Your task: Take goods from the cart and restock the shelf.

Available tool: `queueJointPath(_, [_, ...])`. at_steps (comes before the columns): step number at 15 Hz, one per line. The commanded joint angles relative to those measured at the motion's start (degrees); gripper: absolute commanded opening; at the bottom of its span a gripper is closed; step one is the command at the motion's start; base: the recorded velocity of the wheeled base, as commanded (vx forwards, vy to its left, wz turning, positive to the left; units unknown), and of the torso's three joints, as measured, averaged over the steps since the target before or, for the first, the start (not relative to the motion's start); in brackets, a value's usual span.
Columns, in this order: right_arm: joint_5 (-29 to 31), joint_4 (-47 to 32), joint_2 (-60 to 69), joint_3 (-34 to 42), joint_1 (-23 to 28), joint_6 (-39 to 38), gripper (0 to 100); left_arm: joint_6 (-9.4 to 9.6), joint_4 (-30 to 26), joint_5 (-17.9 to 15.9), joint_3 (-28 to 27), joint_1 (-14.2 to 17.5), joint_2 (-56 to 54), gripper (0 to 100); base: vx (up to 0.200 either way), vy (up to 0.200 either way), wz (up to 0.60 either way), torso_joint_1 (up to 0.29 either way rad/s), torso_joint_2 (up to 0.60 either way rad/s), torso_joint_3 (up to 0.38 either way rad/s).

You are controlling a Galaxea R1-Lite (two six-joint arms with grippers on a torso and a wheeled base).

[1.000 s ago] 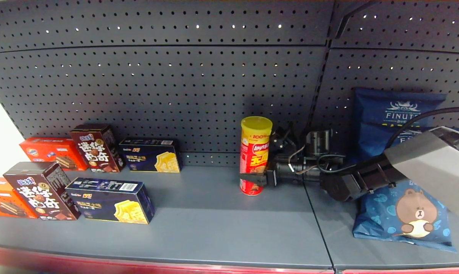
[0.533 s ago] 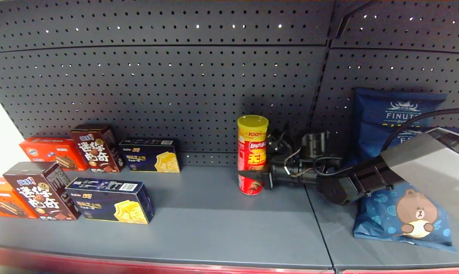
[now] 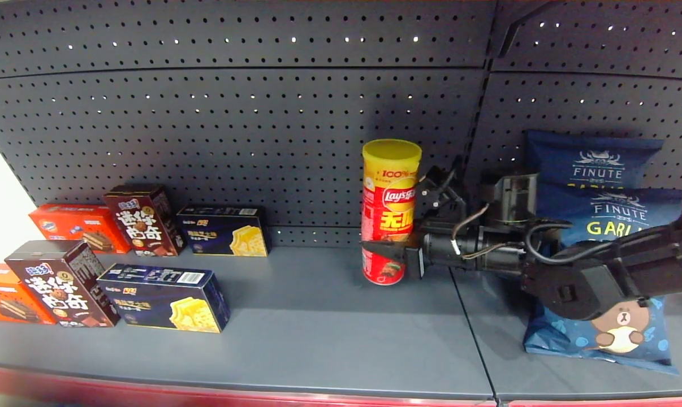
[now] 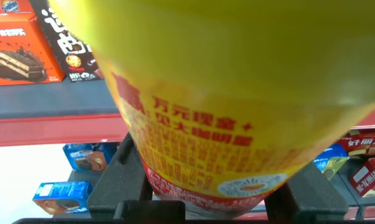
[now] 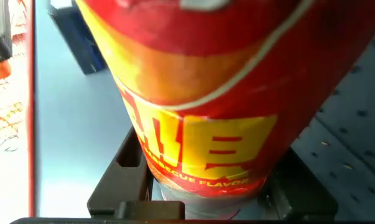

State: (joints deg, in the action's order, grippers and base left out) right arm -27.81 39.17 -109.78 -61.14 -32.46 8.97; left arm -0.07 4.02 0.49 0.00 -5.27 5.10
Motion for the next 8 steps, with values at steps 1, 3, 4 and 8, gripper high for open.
queueJointPath(1, [3.4,0.2,8.0,4.2,-2.3,-0.3,0,-0.01,0.0,0.0,0.0,0.0,0.1,0,0.0,0.0,0.0,0.0,0.0,0.0])
queueJointPath(3, [8.6,0.2,10.5,6.0,-4.7,-2.7,0,-0.01,0.0,0.1,0.0,0.0,0.1,0,0.0,0.0,0.0,0.0,0.0,0.0])
queueJointPath(4, [12.2,0.9,11.8,7.0,-7.0,-6.4,0,-0.1,0.0,0.1,0.0,0.0,0.1,0,0.0,0.0,0.0,0.0,0.0,0.0])
queueJointPath(8, [17.5,7.7,12.1,14.2,-8.1,-8.3,0,-2.3,0.0,0.3,0.0,0.0,0.1,0,0.0,0.0,0.0,0.0,0.0,0.0])
